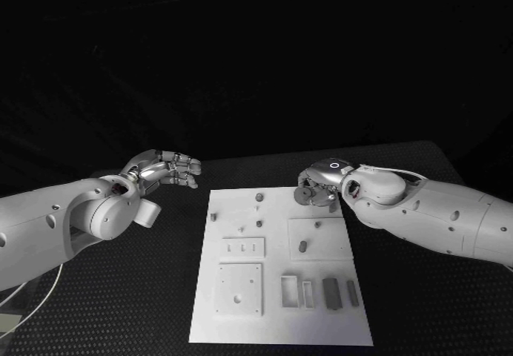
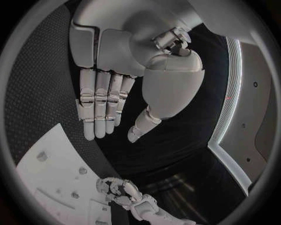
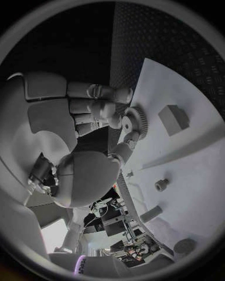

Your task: Assemble the parts on the task board

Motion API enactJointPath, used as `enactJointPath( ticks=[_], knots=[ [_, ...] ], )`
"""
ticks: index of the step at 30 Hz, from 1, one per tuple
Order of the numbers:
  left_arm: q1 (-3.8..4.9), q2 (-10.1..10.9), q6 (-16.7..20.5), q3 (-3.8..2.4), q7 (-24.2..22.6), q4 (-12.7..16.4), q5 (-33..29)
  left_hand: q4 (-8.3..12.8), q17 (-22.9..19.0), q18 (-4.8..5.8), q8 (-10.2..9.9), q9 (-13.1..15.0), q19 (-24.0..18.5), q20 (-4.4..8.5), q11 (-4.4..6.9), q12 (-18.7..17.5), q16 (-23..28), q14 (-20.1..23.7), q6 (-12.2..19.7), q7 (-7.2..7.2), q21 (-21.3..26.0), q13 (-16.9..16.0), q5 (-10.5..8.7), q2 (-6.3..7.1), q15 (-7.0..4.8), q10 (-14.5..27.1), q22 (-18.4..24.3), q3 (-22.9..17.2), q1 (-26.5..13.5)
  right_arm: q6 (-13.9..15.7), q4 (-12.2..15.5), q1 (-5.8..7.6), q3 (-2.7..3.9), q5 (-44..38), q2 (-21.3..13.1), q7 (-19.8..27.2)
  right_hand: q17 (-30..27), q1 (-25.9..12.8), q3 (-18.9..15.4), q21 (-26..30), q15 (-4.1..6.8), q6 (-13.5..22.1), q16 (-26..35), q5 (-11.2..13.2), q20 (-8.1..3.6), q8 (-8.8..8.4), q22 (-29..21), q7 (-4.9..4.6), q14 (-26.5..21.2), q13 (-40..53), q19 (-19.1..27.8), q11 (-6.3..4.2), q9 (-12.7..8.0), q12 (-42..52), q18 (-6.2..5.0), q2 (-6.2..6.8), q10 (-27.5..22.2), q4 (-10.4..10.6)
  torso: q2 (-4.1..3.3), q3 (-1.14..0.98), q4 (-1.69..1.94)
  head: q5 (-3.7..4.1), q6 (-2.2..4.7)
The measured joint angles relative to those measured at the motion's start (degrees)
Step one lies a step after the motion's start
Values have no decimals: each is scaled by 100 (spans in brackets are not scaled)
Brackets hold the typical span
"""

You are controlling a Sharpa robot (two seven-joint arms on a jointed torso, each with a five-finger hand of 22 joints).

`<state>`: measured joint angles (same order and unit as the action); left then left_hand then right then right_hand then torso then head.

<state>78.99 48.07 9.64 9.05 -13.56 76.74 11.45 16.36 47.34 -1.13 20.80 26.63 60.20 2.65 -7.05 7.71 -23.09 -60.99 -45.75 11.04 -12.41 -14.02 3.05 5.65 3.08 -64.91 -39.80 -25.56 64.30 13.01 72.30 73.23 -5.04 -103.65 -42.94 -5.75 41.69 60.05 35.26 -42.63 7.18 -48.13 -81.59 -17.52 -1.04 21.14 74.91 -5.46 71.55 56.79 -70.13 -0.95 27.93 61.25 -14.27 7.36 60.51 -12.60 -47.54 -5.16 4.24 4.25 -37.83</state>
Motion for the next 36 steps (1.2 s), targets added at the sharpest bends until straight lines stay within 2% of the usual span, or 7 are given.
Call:
enactJointPath(
  ticks=[2,7,12,16,22,29,36],
  knots=[
    [0,-1,0,0,1,-2,0,0,0,1,0,0,0,0,0,0,0,0,0,0,0,-5,0,0,0,0,0,0,0,43,55,-13,-2,-32,-1,-34,5,1,-6,-18,10,-3,0,2,-17,73,0,3,11,-6,-26,-21,0,2,0,1,20,-6,2,0,0,-2,7],
    [0,0,0,0,3,-1,0,0,4,-6,0,5,0,0,0,0,0,0,0,0,0,-6,0,0,0,0,0,0,0,196,208,-29,8,-159,-5,-126,14,1,-10,-23,39,-32,0,21,-43,79,0,32,42,-31,-61,-41,0,26,-2,2,41,-10,2,0,0,-14,18],
    [0,1,1,0,4,1,0,0,5,-59,0,5,0,0,0,0,0,0,0,0,0,-5,0,0,0,0,-4,0,0,367,450,-26,99,-298,-8,-248,31,-27,-15,-41,59,-43,0,21,-70,79,0,43,64,-59,-110,-80,1,26,-2,30,81,-15,2,1,0,-19,23],
    [0,0,1,1,4,3,-1,0,5,-59,0,5,0,0,0,0,0,0,0,0,0,-5,0,0,0,0,-5,0,0,478,707,-16,129,-404,-20,-358,42,-54,9,-60,76,-82,0,22,-72,79,0,83,82,-77,-131,-92,1,27,-4,57,93,10,2,3,-3,-13,21],
    [0,0,1,1,4,12,-1,0,4,-58,0,5,0,0,0,0,0,0,0,0,0,-11,0,0,0,0,-4,0,0,573,964,-14,129,-540,14,-477,56,-71,9,-62,70,-93,0,22,-93,79,0,93,93,-95,-153,-90,2,26,-4,74,135,11,-1,3,0,-29,32],
    [0,20,1,0,4,23,-1,0,9,-57,0,10,0,0,0,0,0,0,0,0,0,-11,0,0,0,0,-4,0,0,628,1145,-15,122,-718,237,-548,70,-114,36,-62,69,-112,-1,22,-104,58,0,113,94,-114,-183,-80,10,26,-5,117,146,38,-1,7,-2,-98,16],
    [0,9,1,0,4,41,-1,0,9,-56,0,10,0,0,0,0,0,0,0,0,0,-11,0,0,0,0,-3,0,0,655,1094,-24,38,-848,489,-583,76,-90,38,-62,68,-112,-1,22,-103,41,0,113,95,-121,-183,-79,89,26,-4,141,146,62,-1,12,2,-139,14]
  ],
)
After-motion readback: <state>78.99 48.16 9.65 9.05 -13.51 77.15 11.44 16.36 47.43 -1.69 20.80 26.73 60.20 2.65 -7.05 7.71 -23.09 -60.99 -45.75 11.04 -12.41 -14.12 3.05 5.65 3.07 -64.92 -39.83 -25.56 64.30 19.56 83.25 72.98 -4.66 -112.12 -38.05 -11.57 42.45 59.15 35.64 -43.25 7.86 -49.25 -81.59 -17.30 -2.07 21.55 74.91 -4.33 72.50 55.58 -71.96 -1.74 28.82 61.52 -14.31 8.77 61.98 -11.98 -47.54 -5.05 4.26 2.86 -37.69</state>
